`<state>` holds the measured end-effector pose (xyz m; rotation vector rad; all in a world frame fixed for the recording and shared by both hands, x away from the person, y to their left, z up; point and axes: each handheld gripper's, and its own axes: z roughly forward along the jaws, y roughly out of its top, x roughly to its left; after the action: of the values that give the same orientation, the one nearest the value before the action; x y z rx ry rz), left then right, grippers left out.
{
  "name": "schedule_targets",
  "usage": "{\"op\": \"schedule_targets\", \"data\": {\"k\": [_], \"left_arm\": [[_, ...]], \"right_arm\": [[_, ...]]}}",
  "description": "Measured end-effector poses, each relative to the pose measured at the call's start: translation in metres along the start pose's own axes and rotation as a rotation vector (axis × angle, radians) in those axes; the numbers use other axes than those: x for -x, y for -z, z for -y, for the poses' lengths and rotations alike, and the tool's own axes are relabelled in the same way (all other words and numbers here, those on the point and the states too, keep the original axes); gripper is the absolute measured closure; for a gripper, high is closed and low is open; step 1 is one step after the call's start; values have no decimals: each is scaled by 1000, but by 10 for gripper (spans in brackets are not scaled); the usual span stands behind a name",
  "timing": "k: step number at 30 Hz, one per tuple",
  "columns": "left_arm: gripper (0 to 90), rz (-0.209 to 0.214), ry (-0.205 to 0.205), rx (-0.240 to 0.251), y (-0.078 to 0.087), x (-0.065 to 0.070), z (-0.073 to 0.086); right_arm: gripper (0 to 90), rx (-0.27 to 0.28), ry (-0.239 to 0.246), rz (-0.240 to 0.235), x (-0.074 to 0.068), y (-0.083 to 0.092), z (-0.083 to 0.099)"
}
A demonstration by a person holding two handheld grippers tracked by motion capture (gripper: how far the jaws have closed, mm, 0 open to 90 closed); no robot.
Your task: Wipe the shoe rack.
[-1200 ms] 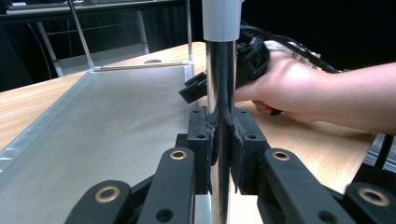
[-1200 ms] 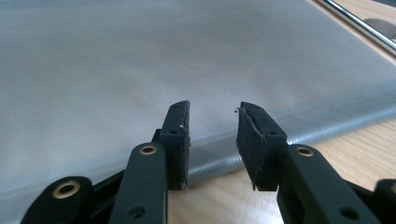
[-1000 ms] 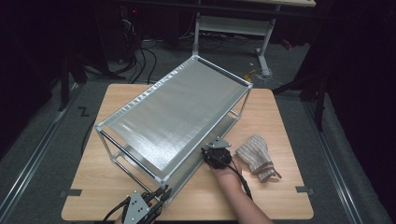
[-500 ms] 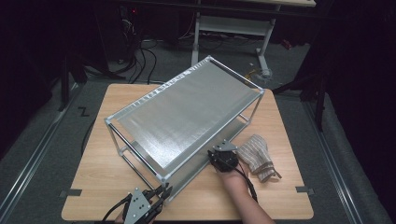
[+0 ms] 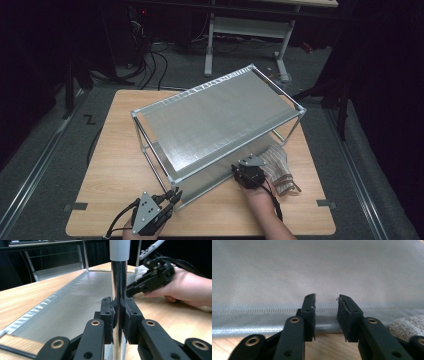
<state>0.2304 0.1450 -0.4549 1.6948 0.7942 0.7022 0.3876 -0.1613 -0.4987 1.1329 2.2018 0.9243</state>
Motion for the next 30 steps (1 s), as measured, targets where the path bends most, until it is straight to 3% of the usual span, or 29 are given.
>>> {"op": "schedule_targets", "data": {"k": [3, 8, 12, 16, 18, 22, 25, 30], "left_arm": [[796, -9, 27, 3, -2, -7, 1], [797, -8, 51, 14, -3, -9, 3], [785, 0, 57, 18, -3, -7, 4], [749, 4, 61, 18, -3, -6, 5], [713, 4, 55, 12, -4, -5, 6], [645, -2, 24, -3, -4, -5, 8], [615, -4, 3, -21, -6, -6, 11], [594, 6, 27, -21, -7, -9, 11]], "right_arm": [[611, 61, 8, -20, -3, 13, 1], [568, 208, -26, -47, -1, 57, 13], [549, 343, -38, -1, 12, 90, 23], [541, 430, -66, 67, 26, 110, 33], [542, 449, -77, 99, 32, 114, 38], [540, 425, -58, 153, 39, 114, 44], [518, 407, -73, 182, 48, 114, 49], [496, 369, -116, 202, 65, 115, 55]]}}
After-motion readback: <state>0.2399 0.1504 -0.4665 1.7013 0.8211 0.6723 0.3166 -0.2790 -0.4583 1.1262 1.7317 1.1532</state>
